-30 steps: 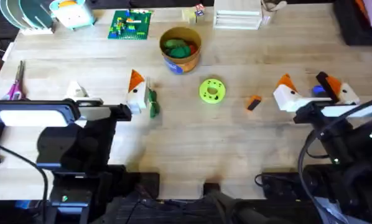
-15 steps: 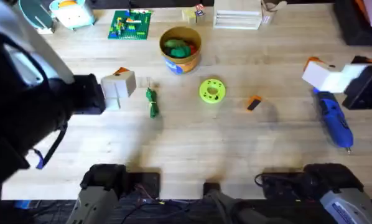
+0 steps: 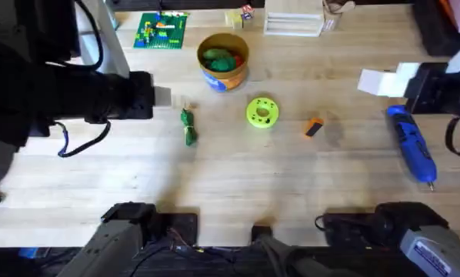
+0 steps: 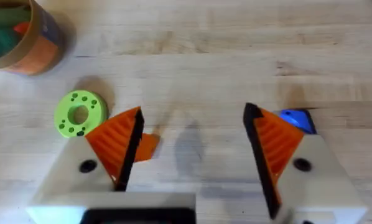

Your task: Pick up the gripper from the table and insert it into the empty holder that is missing its gripper. Then pick up a screw, insert it into the mounting hole, and use the screwdriver to tighten it. Finally, clean up the table by picking up the vegetable and placing it into the bucket.

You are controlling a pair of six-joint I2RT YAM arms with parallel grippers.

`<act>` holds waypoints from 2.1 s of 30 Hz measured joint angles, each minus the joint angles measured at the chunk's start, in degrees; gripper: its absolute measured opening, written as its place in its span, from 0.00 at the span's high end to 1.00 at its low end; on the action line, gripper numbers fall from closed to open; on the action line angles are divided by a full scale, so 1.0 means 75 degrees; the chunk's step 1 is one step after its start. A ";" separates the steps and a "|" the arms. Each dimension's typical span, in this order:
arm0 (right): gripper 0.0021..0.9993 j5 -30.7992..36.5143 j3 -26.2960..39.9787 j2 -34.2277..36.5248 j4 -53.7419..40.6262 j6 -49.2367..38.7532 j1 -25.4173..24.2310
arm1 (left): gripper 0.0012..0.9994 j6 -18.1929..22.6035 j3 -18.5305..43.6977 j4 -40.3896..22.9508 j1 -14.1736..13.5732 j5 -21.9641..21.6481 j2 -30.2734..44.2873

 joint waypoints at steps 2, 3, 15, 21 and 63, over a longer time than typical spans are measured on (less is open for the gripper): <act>0.04 0.0000 0.0000 0.0000 -0.0003 0.0000 0.0000 | 0.78 -0.0079 0.0032 -0.0013 0.0000 0.0119 -0.0019; 0.04 0.0000 0.0000 0.0000 0.0000 0.0000 0.0000 | 0.73 -0.0084 0.0095 -0.0015 -0.0008 0.0177 -0.0032; 0.04 0.0000 0.0000 0.0000 -0.0023 0.0000 -0.0002 | 0.00 -0.0118 0.1665 0.0792 -0.0737 0.0719 -0.1146; 0.04 0.0000 0.0000 0.0000 -0.0023 0.0000 0.0000 | 0.01 -0.0195 0.1690 0.1781 -0.0787 0.1404 -0.1295; 0.04 0.0000 0.0000 0.0000 -0.0033 0.0000 0.0001 | 0.01 0.0110 -0.5538 0.7680 -0.1201 0.1346 -0.5649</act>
